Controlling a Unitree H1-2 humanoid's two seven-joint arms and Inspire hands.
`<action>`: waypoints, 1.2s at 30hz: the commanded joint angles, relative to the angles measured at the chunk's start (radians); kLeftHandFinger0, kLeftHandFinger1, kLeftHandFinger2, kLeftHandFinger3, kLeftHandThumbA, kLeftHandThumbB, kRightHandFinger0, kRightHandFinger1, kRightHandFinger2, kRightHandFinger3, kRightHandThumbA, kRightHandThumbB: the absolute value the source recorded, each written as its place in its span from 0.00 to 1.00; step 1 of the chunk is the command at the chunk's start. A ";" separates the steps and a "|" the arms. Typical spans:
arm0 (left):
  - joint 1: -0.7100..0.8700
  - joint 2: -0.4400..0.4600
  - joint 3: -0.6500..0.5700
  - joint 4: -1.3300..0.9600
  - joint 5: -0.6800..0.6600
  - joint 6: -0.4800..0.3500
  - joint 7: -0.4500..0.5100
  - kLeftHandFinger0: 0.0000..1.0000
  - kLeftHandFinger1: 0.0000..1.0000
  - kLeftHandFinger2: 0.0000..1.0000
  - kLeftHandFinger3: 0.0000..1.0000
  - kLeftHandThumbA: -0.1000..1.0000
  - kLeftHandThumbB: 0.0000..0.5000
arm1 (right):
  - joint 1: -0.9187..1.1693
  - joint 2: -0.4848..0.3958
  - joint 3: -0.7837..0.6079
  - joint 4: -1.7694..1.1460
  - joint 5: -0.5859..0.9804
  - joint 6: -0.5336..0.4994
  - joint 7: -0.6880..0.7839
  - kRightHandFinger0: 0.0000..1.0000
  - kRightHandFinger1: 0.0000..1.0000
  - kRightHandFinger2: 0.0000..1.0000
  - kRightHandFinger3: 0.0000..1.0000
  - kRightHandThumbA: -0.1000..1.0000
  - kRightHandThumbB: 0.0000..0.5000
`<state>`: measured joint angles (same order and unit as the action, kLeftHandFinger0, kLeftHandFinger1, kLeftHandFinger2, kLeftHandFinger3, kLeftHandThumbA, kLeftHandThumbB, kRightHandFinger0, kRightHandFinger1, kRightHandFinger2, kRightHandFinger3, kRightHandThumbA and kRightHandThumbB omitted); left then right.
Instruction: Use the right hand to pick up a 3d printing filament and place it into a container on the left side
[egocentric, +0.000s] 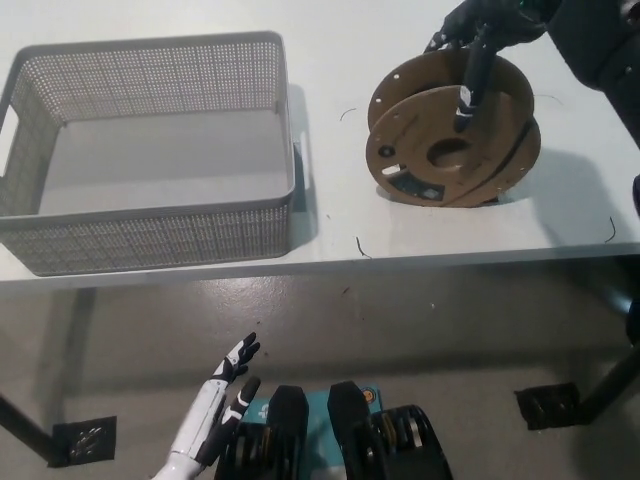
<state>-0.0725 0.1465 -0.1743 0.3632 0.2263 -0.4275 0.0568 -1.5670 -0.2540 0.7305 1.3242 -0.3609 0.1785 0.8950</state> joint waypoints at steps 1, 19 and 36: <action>-0.004 0.004 -0.006 -0.036 0.008 -0.042 -0.008 1.00 1.00 1.00 1.00 1.00 0.30 | 0.093 0.043 -0.036 0.025 -0.018 -0.102 -0.084 1.00 1.00 1.00 1.00 1.00 0.80; -0.021 0.012 -0.001 -0.024 -0.004 -0.043 -0.006 1.00 1.00 1.00 1.00 1.00 0.32 | 0.222 0.004 -0.305 0.024 0.023 -0.218 -0.599 0.22 0.74 1.00 0.92 0.00 0.25; -0.020 0.009 0.002 -0.016 0.007 -0.042 -0.004 1.00 1.00 1.00 1.00 1.00 0.32 | 0.246 -0.049 -0.885 0.083 0.397 -0.024 -0.690 0.06 0.52 0.99 1.00 0.00 0.32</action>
<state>-0.0800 0.1496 -0.1722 0.3618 0.2253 -0.4274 0.0556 -1.3087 -0.2970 0.0063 1.3862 -0.1670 0.0606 0.2386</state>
